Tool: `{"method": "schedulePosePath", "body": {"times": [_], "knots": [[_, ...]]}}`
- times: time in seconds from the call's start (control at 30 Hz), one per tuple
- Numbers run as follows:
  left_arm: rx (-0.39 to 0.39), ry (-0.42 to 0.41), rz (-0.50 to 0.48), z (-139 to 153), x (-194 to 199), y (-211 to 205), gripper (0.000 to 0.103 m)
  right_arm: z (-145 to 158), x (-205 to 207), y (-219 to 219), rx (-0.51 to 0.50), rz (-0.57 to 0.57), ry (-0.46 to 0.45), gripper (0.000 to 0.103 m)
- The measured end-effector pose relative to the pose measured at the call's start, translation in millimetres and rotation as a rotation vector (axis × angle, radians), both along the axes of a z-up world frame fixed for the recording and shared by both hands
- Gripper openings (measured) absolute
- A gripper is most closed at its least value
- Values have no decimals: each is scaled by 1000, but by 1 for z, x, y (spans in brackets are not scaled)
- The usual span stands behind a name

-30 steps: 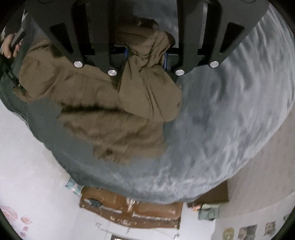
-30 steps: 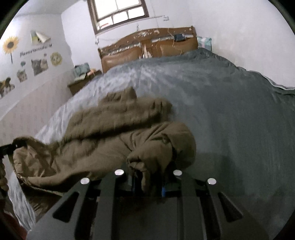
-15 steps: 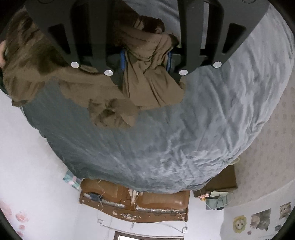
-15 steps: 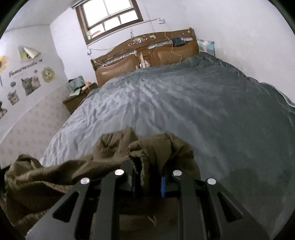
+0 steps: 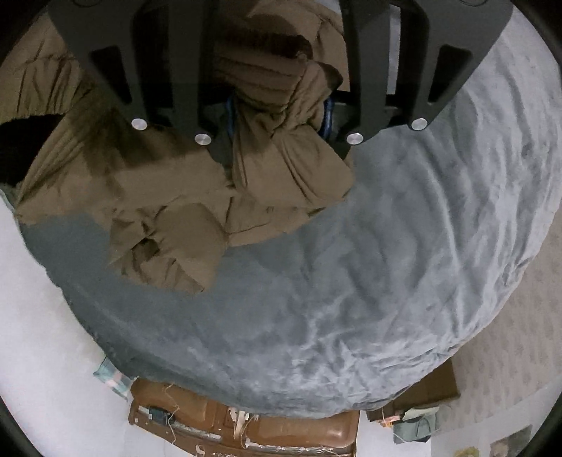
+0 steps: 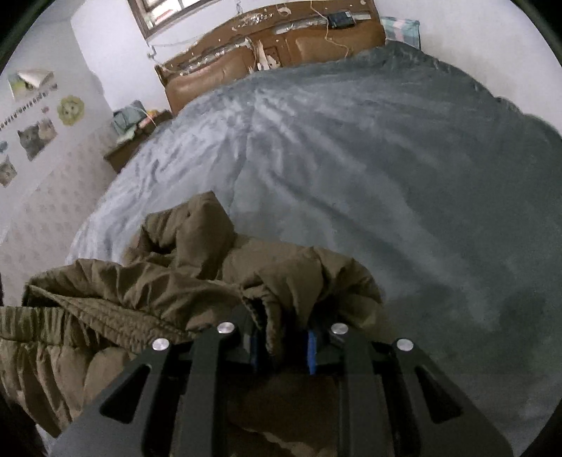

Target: Fold large clothes

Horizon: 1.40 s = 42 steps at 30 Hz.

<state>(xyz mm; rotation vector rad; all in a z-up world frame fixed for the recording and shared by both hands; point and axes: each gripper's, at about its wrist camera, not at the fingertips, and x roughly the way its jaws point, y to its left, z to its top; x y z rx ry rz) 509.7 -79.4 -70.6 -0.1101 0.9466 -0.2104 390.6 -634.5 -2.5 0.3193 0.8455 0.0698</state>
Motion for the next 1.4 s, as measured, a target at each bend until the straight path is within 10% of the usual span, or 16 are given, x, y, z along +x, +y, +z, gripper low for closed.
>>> {"method": "schedulePosePath", "body": {"times": [0.1, 0.17, 0.33, 0.53, 0.77, 1.27, 1.4], "knots": [[-21, 16, 0, 13, 1, 1, 49, 13, -9, -7, 45, 0, -16, 40], [-36, 17, 8, 22, 3, 5, 62, 24, -16, -9, 64, 1, -30, 69], [-51, -62, 42, 69, -6, 5, 100, 63, -24, -3, -7, 18, -74, 85], [36, -109, 49, 102, -22, 25, 100, 79, -43, -8, -185, -5, -65, 88], [117, -16, 84, 38, -67, 87, 100, 19, -59, -25, -390, 4, 91, 88], [120, 55, -112, -22, -31, 29, 100, -11, -29, -32, -191, 115, 80, 97], [138, 76, -135, -33, -16, 15, 75, -20, -16, -25, -200, 127, 68, 94]]}}
